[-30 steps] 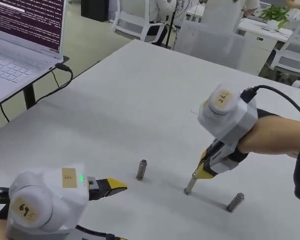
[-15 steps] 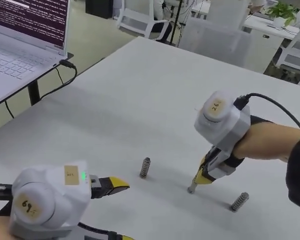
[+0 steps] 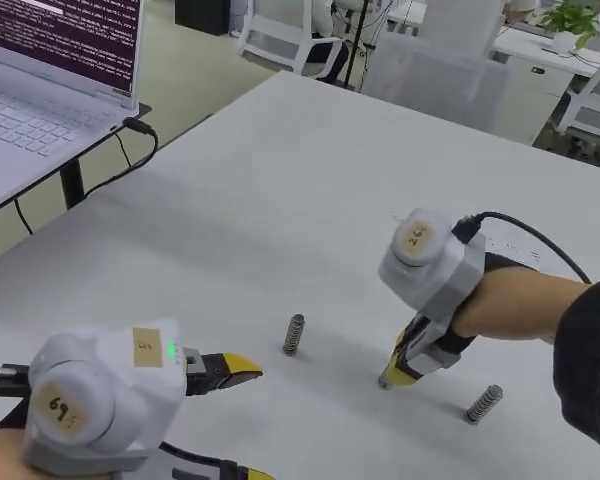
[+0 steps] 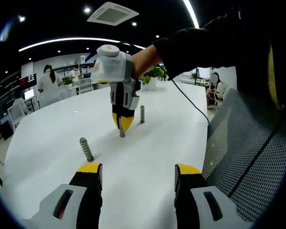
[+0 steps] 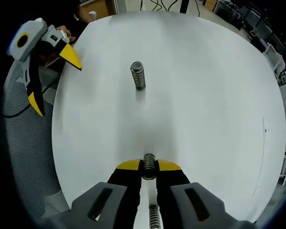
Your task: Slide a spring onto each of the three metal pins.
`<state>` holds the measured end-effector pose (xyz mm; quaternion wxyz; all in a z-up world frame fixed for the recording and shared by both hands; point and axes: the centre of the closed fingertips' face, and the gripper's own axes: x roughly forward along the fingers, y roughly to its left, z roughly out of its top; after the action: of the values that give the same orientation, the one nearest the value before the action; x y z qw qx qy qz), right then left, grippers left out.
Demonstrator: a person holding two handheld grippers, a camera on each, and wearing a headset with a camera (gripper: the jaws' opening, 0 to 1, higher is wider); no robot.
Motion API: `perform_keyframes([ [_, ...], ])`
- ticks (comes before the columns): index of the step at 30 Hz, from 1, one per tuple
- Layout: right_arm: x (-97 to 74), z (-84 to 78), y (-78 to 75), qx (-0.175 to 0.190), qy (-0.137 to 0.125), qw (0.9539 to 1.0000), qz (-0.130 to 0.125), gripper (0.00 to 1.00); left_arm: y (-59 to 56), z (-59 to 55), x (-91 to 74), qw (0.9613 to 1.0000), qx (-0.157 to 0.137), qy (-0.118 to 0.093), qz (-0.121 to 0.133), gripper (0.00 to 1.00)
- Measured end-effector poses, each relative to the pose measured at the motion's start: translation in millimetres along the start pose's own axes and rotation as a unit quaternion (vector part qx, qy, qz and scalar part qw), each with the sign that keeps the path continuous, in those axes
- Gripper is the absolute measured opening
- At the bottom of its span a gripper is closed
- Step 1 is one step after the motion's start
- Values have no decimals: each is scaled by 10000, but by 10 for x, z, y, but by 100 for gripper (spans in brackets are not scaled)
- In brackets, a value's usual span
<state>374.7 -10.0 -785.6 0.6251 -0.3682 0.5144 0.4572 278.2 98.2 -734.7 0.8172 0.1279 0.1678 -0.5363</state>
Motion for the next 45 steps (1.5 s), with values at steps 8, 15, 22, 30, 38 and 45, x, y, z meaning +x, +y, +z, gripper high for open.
perform_keyframes([
  [8, 18, 0, 7, 2, -15, 10000, -26, 9, -1, -4, 3, 10000, -5, 20, -27, 57],
  [15, 25, -19, 18, 14, -69, 10000, -31, 12, -1, 12, 6, 10000, -8, 14, -50, 57],
  [22, -66, -53, 20, 125, -236, 9996, -87, 19, -4, 28, 15, 10000, -19, 16, -88, 57],
  [30, -255, -130, 2, 403, -658, 9966, -295, 28, 9, 66, 41, 9999, -25, -37, -114, 57],
  [38, -538, -28, 7, 678, -1593, 9831, -593, 39, 38, 113, 56, 9998, -61, -95, -147, 57],
  [45, -794, 17, -18, 956, -2405, 9602, -1048, 48, 71, 184, 69, 9996, -131, -217, -147, 57],
])
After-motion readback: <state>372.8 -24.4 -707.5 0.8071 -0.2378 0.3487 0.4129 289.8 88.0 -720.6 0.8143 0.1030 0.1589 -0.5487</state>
